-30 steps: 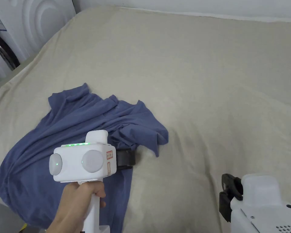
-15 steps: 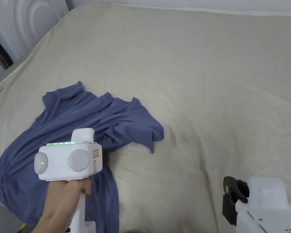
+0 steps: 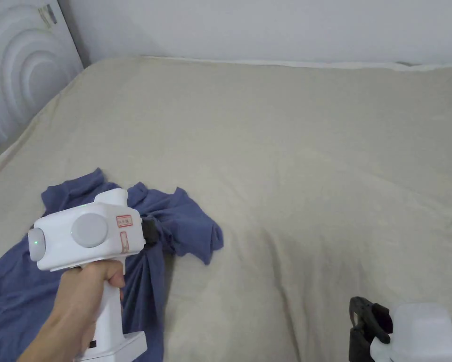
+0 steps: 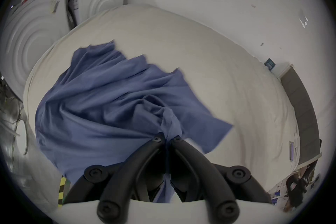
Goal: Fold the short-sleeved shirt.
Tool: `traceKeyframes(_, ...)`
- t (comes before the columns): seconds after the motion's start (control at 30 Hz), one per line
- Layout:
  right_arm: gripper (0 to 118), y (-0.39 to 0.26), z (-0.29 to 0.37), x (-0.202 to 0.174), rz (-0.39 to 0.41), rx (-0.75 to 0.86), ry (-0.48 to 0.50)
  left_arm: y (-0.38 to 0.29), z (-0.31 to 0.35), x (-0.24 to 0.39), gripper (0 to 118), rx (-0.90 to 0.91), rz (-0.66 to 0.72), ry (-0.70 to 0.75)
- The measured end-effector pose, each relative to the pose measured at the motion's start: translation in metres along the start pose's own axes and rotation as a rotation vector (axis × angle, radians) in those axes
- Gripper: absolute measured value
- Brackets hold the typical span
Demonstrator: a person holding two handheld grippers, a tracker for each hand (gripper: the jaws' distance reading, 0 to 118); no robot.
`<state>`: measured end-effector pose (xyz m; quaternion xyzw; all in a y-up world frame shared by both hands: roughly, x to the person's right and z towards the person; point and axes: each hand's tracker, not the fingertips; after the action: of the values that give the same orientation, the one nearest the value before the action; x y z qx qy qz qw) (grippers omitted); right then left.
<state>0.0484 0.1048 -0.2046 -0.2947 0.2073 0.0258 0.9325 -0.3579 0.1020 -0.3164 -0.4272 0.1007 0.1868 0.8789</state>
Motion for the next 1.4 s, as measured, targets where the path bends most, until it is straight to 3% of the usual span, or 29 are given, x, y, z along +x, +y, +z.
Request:
traceKeyframes(0.07,0,-0.001,0.008,0.011,-0.006,0.012,-0.030,0.013,-0.005,0.032,3,0.007,-0.016,-0.061)
traceKeyframes(0.17,0,-0.004,0.017,0.034,-0.023,0.026,-0.082,0.033,-0.011,0.107,3,0.031,-0.145,-0.096)
traceKeyframes(0.33,0,-0.010,0.031,0.078,-0.106,0.030,-0.178,0.053,-0.044,0.258,3,0.007,-0.299,-0.225)
traceKeyframes(0.6,0,-0.020,0.048,0.143,-0.170,0.016,-0.342,0.026,-0.106,0.488,3,-0.064,-0.459,-0.451)
traceKeyframes(0.77,0,-0.024,0.047,0.173,-0.212,0.011,-0.395,-0.014,-0.163,0.547,3,-0.185,-0.544,-0.471)
traceKeyframes(0.97,0,-0.034,0.043,0.188,-0.245,-0.018,-0.419,-0.044,-0.223,0.537,3,-0.330,-0.529,-0.369)
traceKeyframes(1.0,0,-0.036,0.043,0.189,-0.255,-0.020,-0.417,-0.044,-0.224,0.533,12,-0.346,-0.528,-0.349)
traceKeyframes(1.03,0,-0.036,0.044,0.189,-0.264,-0.023,-0.414,-0.044,-0.220,0.530,42,-0.329,-0.524,-0.374)
traceKeyframes(1.07,0,-0.035,0.043,0.188,-0.272,-0.027,-0.411,-0.043,-0.218,0.525,101,-0.330,-0.515,-0.381)
traceKeyframes(1.1,0,-0.035,0.043,0.187,-0.278,-0.025,-0.408,-0.042,-0.214,0.519,118,-0.354,-0.508,-0.394)
traceKeyframes(1.23,0,-0.026,0.049,0.175,-0.258,0.006,-0.387,-0.034,-0.167,0.487,118,-0.252,-0.504,-0.391)
traceKeyframes(1.4,0,-0.013,0.058,0.151,-0.236,0.054,-0.333,-0.023,-0.085,0.399,118,-0.123,-0.509,-0.378)
